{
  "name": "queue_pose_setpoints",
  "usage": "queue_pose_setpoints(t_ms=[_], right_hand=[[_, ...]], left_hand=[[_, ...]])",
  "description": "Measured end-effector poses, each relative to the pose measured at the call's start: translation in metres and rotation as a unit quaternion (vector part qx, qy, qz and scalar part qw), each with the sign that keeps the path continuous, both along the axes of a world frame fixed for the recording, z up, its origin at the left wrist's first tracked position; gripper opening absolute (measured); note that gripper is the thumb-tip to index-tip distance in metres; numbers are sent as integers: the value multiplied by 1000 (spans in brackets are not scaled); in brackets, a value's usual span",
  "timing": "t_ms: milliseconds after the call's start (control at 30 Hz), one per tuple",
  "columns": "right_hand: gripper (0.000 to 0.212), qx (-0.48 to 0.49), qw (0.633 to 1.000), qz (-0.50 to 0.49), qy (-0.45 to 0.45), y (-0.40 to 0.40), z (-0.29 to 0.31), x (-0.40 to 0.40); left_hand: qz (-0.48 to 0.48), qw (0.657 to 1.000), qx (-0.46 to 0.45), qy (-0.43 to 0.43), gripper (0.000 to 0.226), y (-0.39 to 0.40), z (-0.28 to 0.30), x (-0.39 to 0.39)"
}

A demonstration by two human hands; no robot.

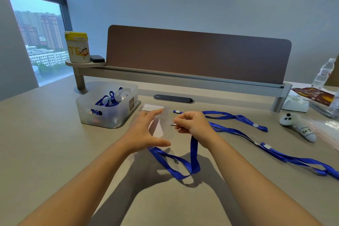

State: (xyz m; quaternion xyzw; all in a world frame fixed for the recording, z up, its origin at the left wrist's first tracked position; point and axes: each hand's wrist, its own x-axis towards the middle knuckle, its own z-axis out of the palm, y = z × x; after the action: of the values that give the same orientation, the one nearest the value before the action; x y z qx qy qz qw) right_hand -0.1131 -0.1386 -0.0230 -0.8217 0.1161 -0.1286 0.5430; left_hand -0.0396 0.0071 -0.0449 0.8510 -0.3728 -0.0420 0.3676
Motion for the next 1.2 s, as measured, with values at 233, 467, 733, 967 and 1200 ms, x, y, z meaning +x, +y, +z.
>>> queue_pose_setpoints(t_ms=[233,467,733,967,1200], right_hand=[[25,-347,938,-14,5,17,-4,6],[33,-220,973,-24,63,22,-33,19],[35,-308,942,68,114,50,-66,41],[41,-419,886,10,199,49,-76,43],[26,-266,929,-44,252,51,-67,53]], left_hand=[[16,978,140,-151,95,8,-3,5],[74,980,165,-79,93,35,-18,14],[112,980,163,-23,95,66,-41,17],[125,978,170,-8,95,79,-47,18],[130,975,181,-6,95,79,-47,19]])
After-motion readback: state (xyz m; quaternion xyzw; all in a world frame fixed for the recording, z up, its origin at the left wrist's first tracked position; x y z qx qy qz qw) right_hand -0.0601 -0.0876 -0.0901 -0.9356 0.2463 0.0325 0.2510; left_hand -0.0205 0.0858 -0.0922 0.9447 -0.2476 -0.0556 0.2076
